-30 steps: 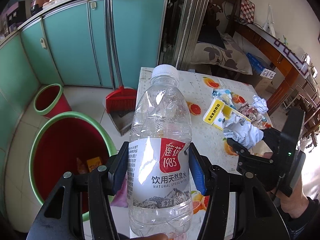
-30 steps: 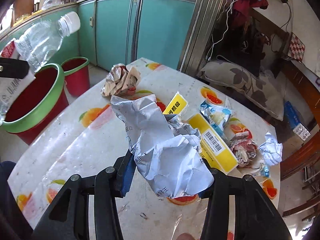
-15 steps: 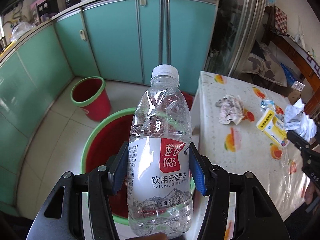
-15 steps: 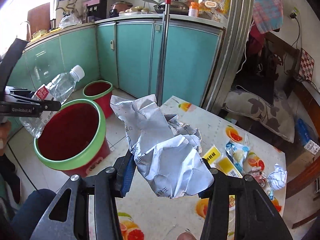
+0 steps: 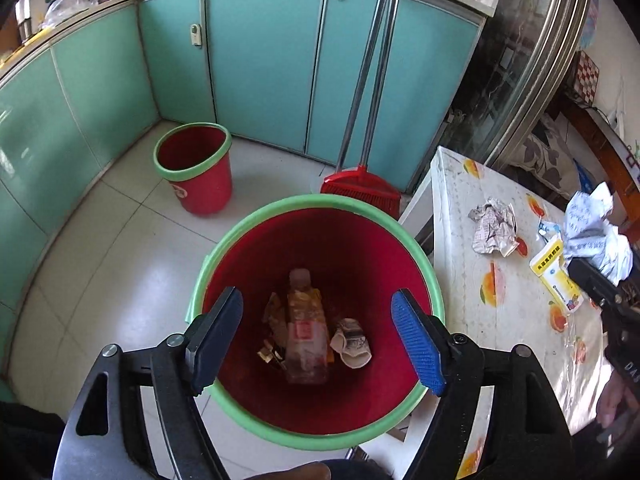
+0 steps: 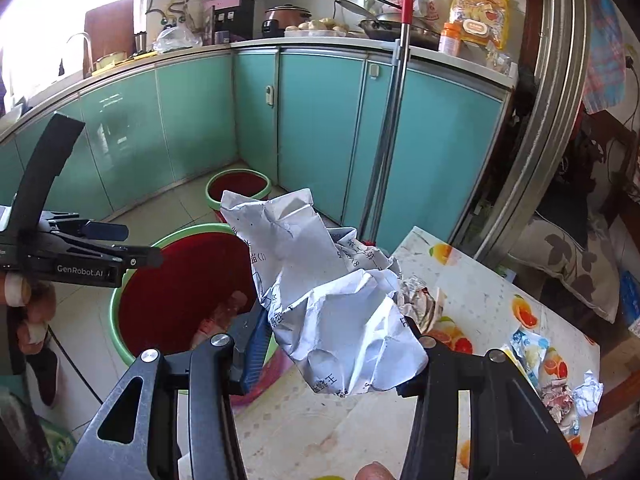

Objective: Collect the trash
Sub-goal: 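Carry the bottle and foil over the red bucket and open both grippers, then move both grippers back over the table toward the crumpled paper ball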

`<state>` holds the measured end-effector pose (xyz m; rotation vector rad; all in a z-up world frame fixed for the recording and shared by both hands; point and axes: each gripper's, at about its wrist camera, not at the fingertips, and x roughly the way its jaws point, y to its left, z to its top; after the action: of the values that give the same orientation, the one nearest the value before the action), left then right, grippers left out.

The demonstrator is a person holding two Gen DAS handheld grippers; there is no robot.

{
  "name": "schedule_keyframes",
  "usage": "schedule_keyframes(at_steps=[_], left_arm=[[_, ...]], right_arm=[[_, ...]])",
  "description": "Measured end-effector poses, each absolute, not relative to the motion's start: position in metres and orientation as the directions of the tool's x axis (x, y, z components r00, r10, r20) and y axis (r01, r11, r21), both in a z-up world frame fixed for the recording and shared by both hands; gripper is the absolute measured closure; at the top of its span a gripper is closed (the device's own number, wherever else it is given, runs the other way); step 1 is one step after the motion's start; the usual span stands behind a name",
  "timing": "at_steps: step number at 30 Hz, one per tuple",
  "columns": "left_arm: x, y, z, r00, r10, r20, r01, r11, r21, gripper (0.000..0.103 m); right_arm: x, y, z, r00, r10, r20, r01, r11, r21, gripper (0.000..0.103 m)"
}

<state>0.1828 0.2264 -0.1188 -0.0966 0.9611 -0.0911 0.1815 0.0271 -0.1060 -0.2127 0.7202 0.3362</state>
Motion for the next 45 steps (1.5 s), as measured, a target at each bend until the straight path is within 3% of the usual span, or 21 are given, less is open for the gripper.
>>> schedule_keyframes(at_steps=[8, 13, 19, 22, 24, 27, 37, 45], left_arm=[[0.175, 0.246, -0.070, 0.683, -0.150, -0.715, 0.011, 0.981, -0.196, 0.017], [0.167, 0.256, -0.037, 0.750, -0.168, -0.640, 0.008, 0.969, -0.246, 0.001], [0.168, 0.267, -0.018, 0.783, -0.154, -0.603, -0.012, 0.965, -0.262, 0.001], [0.168, 0.268, -0.017, 0.784, -0.143, -0.605, -0.013, 0.969, -0.246, 0.001], [0.166, 0.270, -0.018, 0.781, -0.145, -0.607, -0.013, 0.969, -0.247, 0.001], [0.165, 0.270, -0.020, 0.779, -0.134, -0.613, -0.018, 0.971, -0.237, 0.001], [0.162, 0.236, -0.024, 0.759, -0.149, -0.634, 0.030, 0.980, -0.195, 0.001], [0.161, 0.155, -0.032, 0.720, -0.223, -0.657, 0.167, 0.975, -0.148, 0.000]], right_arm=[[0.188, 0.083, -0.121, 0.665, 0.334, -0.668, -0.468, 0.883, -0.025, 0.056], [0.193, 0.125, -0.146, 0.625, 0.377, -0.684, -0.517, 0.856, -0.001, 0.056], [0.202, 0.152, -0.182, 0.569, 0.371, -0.733, -0.529, 0.849, 0.019, 0.054], [0.205, 0.159, -0.194, 0.549, 0.364, -0.753, -0.534, 0.845, 0.020, 0.046], [0.207, 0.163, -0.199, 0.546, 0.347, -0.763, -0.535, 0.845, 0.001, 0.030], [0.210, 0.163, -0.202, 0.552, 0.329, -0.766, -0.529, 0.848, -0.018, 0.021], [0.195, 0.108, -0.183, 0.614, 0.261, -0.745, -0.451, 0.890, -0.060, 0.015], [0.151, -0.023, -0.162, 0.692, 0.110, -0.714, -0.274, 0.954, -0.118, 0.011]])
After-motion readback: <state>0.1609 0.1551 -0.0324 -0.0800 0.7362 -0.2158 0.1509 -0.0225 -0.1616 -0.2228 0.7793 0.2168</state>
